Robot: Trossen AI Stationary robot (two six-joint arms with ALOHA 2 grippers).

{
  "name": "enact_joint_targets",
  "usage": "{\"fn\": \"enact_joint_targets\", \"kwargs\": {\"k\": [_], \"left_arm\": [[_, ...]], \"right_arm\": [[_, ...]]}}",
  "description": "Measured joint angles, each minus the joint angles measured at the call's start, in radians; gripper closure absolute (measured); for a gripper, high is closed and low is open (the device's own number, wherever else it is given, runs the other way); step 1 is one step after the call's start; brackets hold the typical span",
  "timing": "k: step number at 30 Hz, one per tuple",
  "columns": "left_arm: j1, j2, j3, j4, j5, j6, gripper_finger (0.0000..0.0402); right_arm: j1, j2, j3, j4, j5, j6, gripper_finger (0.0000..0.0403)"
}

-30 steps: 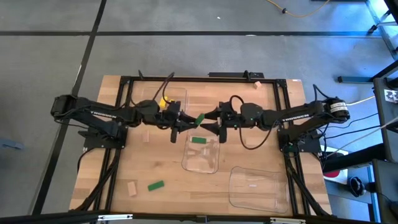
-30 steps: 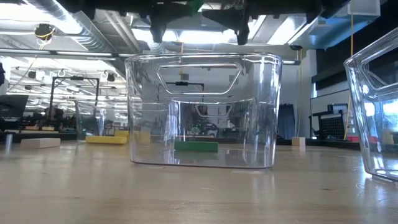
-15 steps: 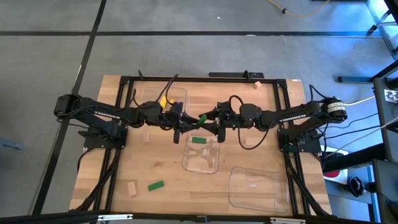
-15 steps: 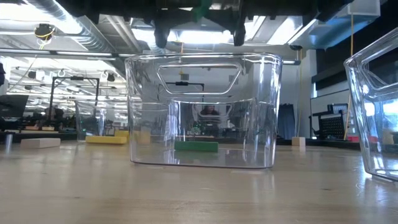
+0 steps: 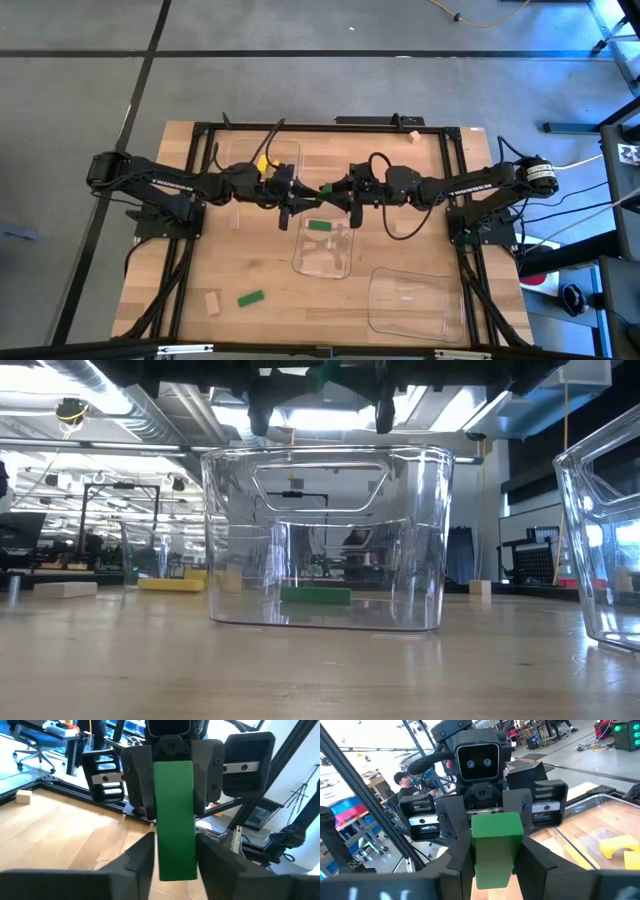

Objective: Sort & place blocks by color
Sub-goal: Put the top green block into the middle transparent bin

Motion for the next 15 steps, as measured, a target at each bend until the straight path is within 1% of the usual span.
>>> {"fn": "enact_joint_targets", "kwargs": {"k": [3,6,11,15], "left_arm": [[0.008,-0.018,0.0,-0.023,-0.001,0.001,0.0242],[0.034,-0.079,0.0,-0.103,0.049,0.003,0.0226],[0.085,-0.247,0.0,-0.28,0.068,0.02,0.0224],[0.112,-0.373,0.0,-0.369,0.068,0.027,0.0224]], "right_arm": [[-0.002,-0.029,0.0,-0.069,-0.003,-0.025,0.0295],[-0.015,-0.105,0.0,-0.211,-0.004,-0.057,0.0295],[-0.026,-0.25,0.0,-0.455,0.03,-0.105,0.0295],[-0.025,-0.328,0.0,-0.554,0.033,-0.109,0.0295]]}}
